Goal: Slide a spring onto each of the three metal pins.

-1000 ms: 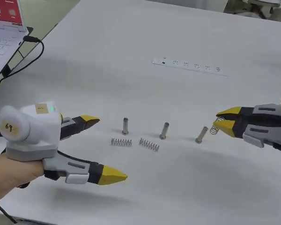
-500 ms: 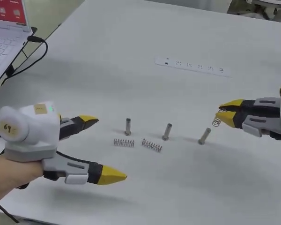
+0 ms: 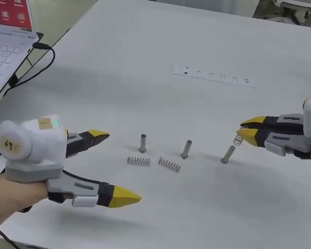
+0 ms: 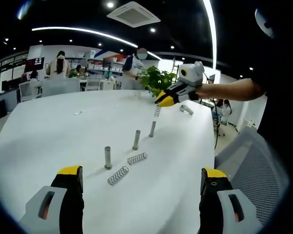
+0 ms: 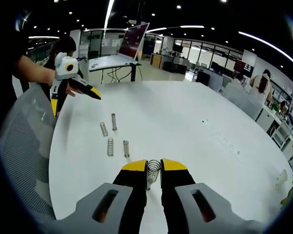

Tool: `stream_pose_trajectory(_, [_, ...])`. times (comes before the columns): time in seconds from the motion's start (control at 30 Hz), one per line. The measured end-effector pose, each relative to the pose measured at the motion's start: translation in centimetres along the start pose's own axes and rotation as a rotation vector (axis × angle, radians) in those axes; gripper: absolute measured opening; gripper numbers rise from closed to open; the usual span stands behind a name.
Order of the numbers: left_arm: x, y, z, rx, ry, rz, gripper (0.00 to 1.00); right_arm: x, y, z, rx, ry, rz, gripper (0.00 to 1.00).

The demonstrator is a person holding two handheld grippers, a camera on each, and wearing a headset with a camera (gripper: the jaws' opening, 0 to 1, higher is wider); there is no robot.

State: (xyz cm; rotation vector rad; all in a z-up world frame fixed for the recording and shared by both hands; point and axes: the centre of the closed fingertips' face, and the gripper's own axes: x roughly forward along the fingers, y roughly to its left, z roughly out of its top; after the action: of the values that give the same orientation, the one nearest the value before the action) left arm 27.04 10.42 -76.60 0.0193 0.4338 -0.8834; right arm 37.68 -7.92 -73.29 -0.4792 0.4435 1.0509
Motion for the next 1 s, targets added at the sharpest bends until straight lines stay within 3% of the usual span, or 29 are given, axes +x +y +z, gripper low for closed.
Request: stream_pose_trajectory(1.0, [-0.5, 0.5, 0.4, -0.006, -0.012, 0.013, 0.98, 1.1, 0.0, -1.3, 0.034, 0.024, 0.003, 0.07])
